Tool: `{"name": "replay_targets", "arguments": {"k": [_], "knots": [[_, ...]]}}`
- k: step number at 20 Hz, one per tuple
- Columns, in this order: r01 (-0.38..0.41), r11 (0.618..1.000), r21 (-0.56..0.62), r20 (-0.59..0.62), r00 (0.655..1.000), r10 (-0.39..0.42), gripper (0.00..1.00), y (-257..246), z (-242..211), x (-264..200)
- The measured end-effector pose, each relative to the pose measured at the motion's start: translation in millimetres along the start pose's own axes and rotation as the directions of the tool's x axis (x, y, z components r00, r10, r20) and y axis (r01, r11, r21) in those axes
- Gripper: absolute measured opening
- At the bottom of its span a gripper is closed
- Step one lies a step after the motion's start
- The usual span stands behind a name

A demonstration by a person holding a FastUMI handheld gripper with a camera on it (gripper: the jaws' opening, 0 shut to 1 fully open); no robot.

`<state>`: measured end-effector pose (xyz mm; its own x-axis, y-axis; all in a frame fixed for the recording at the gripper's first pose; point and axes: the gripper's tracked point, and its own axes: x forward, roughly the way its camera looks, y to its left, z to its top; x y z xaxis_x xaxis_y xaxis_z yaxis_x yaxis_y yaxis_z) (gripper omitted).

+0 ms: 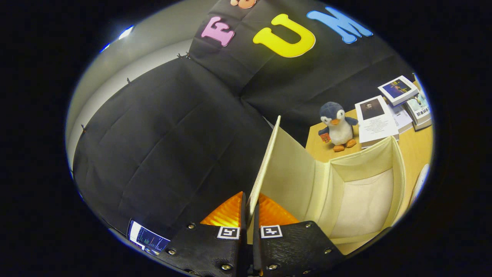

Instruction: Open the storage box then place both shoes into the box .Put the left shoe in first, then the right shoe, with the right side of both shoes facing outward in a uniform manner.

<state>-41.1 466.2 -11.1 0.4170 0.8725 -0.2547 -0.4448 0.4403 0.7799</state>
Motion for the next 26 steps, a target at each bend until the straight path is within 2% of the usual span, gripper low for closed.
{"name": "replay_targets", "arguments": {"k": [3, 4, 5, 6, 8, 9, 10, 12, 18, 26], "knots": [[-0.011, 1.000, -0.025, -0.024, 1.000, 0.010, 0.07, 9.0, -10.5, 27.0], [-0.013, 0.999, -0.047, -0.032, 0.999, 0.012, 0.19, 13.2, -11.5, 31.7], [-0.021, 0.997, -0.069, -0.039, 0.999, 0.019, 0.19, 20.1, -15.4, 35.3], [-0.025, 0.995, -0.092, -0.042, 0.999, 0.021, 0.26, 22.5, -18.9, 38.6], [-0.016, 0.991, -0.132, -0.030, 0.999, 0.012, 0.58, 21.5, -18.0, 40.1], [-0.003, 0.990, -0.144, -0.026, 1.000, 0.000, 0.58, 18.0, -16.7, 39.6], [0.013, 0.987, -0.158, -0.021, 1.000, -0.016, 0.66, 14.0, -16.8, 37.8], [0.053, 0.982, -0.180, 0.006, 0.999, -0.053, 0.98, 0.6, -8.1, 29.5], [0.196, 0.945, -0.260, 0.122, 0.978, -0.169, 0.97, -44.5, 32.3, -19.8], [0.398, 0.863, -0.311, 0.203, 0.915, -0.348, 0.97, -124.3, 64.2, -106.4]]}}
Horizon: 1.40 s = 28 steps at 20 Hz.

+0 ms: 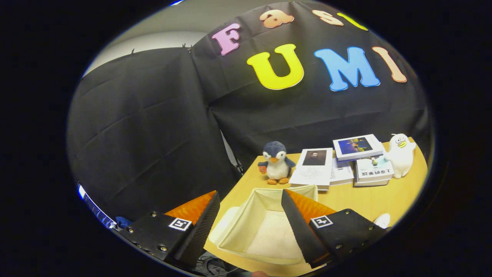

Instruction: Open the storage box then place both shoes into the box .Put the left shoe in first, then the right shoe, with the right side of both shoes facing outward in a uniform manner.

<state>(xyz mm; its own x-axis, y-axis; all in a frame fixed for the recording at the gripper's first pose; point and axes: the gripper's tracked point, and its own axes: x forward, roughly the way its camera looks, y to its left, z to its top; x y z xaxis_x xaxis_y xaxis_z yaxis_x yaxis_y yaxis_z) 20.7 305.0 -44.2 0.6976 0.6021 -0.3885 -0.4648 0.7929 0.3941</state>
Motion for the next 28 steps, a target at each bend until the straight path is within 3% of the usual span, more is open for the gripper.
{"name": "replay_targets", "arguments": {"k": [9, 15, 21, 28], "knots": [[0.179, 0.983, 0.026, -0.062, 0.982, -0.177, 0.97, -119.3, -23.9, -30.7], [0.261, 0.965, 0.036, -0.147, 0.956, -0.253, 0.97, -183.0, -65.8, -38.0], [0.282, 0.958, 0.051, -0.247, 0.933, -0.262, 0.97, -219.8, -115.4, -37.9], [0.270, 0.952, 0.143, -0.375, 0.905, -0.200, 0.97, -236.1, -177.2, -32.5]]}}
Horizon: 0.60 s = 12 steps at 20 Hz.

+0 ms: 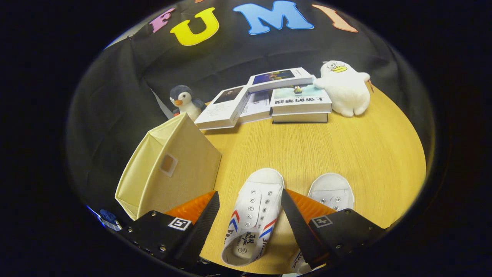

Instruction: Open the storage box then place both shoes into the box .Put the left shoe in first, then the right shoe, with the right side of both shoes facing outward in a uniform manner.

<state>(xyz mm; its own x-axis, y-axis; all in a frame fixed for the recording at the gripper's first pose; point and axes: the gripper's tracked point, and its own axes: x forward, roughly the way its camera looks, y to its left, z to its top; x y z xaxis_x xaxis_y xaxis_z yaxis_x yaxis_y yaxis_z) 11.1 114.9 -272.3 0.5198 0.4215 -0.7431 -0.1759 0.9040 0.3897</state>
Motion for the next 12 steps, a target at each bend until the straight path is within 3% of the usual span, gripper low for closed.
{"name": "replay_targets", "arguments": {"k": [7, 10, 12], "knots": [[-0.006, 0.994, 0.113, -0.107, 0.994, 0.018, 0.97, -16.8, -33.4, 20.7], [0.005, 0.992, 0.130, -0.136, 0.991, 0.012, 0.87, -24.2, -42.4, 23.0], [-0.001, 0.991, 0.131, -0.138, 0.990, 0.019, 0.86, -23.9, -45.6, 26.3]]}}
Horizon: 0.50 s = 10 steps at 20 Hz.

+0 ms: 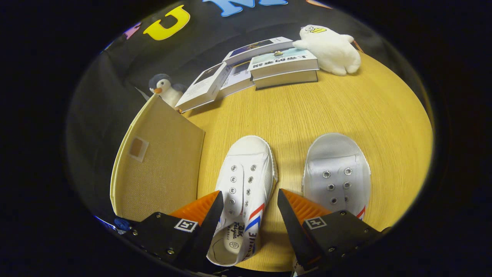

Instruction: Open the storage box then place both shoes into the box .Put the left shoe in first, then the right shoe, with the right side of both shoes facing outward in a uniform manner.

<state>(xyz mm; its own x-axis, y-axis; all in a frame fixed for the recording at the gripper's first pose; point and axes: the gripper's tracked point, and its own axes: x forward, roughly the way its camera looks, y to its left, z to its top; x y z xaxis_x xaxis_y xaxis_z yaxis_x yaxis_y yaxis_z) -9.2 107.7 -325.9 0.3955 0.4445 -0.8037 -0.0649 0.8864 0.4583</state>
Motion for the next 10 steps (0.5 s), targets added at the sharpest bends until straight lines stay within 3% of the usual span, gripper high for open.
{"name": "replay_targets", "arguments": {"k": [1, 2, 5, 8, 9, 10], "knots": [[0.013, 1.000, -0.006, -0.006, 1.000, -0.013, 0.85, -3.6, -1.8, 0.4], [0.020, 1.000, -0.013, -0.014, 1.000, -0.020, 0.74, -6.2, -6.5, 0.8], [0.002, 1.000, 0.031, -0.029, 1.000, -0.001, 0.60, -4.3, -11.3, 5.6], [0.014, 0.998, 0.063, -0.042, 0.999, -0.011, 0.32, -7.8, -13.0, 5.4], [0.031, 0.997, 0.065, -0.066, 0.997, -0.026, 0.32, -11.3, -14.6, 2.9], [0.050, 0.994, 0.099, -0.069, 0.997, -0.044, 0.20, -18.5, -12.7, -9.5]]}}
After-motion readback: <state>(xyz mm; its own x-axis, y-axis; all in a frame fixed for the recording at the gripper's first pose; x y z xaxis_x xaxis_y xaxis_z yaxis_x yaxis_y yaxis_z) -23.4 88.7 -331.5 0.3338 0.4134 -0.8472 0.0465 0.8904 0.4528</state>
